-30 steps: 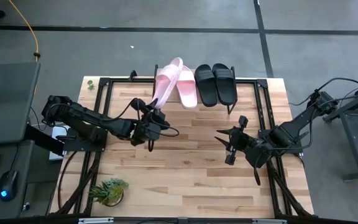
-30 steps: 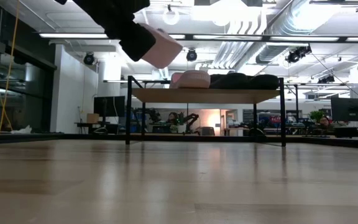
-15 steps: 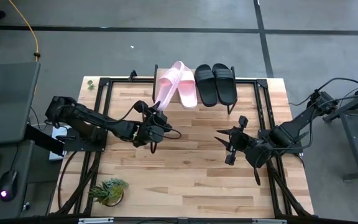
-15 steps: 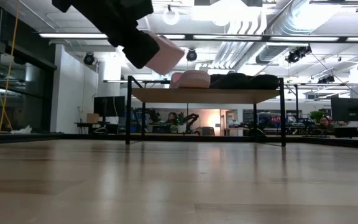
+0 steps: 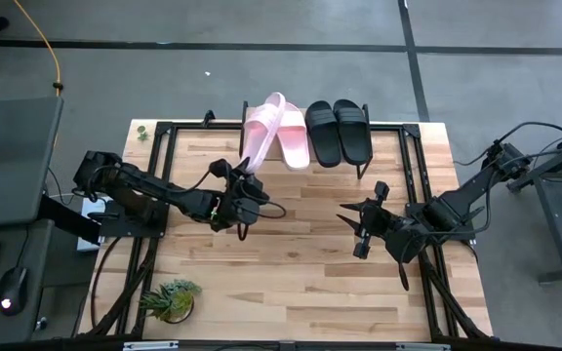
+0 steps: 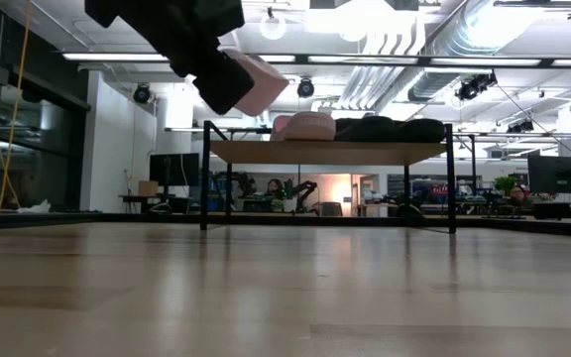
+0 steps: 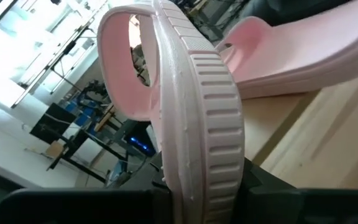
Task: Pick and place slides into the shelf
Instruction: Put the pink slide on the shelf
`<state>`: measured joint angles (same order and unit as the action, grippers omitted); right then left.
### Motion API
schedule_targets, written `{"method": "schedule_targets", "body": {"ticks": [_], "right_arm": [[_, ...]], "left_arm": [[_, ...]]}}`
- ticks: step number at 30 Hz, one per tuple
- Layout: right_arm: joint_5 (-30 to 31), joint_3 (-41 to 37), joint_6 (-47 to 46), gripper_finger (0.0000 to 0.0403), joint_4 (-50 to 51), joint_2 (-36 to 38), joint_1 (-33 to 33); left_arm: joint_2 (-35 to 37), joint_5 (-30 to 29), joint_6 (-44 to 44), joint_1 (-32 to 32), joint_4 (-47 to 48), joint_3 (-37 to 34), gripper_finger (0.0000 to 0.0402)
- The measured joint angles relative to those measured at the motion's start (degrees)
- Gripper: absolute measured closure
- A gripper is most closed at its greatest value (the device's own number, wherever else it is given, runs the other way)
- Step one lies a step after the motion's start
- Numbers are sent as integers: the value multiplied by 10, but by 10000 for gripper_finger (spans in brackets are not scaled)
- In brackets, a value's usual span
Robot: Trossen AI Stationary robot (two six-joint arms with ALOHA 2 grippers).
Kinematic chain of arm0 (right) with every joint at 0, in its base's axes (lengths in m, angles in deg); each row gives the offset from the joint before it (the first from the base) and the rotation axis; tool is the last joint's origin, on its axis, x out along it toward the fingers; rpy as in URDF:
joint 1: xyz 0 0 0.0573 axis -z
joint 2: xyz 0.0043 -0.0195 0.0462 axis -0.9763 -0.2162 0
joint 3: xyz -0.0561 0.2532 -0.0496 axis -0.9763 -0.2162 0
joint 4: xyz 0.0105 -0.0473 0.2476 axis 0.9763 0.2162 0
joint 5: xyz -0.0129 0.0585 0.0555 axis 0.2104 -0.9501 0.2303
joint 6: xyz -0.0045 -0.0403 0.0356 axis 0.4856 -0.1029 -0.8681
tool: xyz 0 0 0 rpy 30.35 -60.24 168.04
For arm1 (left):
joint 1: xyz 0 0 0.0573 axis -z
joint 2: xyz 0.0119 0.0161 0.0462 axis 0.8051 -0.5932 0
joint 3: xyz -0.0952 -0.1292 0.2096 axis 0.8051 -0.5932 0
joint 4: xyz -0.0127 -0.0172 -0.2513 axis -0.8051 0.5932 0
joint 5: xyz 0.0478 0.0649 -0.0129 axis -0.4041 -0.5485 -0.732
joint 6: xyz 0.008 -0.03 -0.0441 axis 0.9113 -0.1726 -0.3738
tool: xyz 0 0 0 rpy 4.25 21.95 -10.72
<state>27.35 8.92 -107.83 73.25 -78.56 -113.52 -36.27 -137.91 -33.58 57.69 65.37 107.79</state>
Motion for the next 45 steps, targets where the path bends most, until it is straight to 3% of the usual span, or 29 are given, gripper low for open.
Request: {"method": "schedule_targets", "body": {"ticks": [27,34,45], "right_arm": [[-11,0,0,299,-5,0,0],[-11,0,0,299,-7,0,0],[-22,0,-1,299,-8,0,0]], "left_arm": [[-34,-39,192,-23,0,0,348],[-34,-80,203,-26,-1,0,349],[-90,-71,224,-26,-37,6,349]]}}
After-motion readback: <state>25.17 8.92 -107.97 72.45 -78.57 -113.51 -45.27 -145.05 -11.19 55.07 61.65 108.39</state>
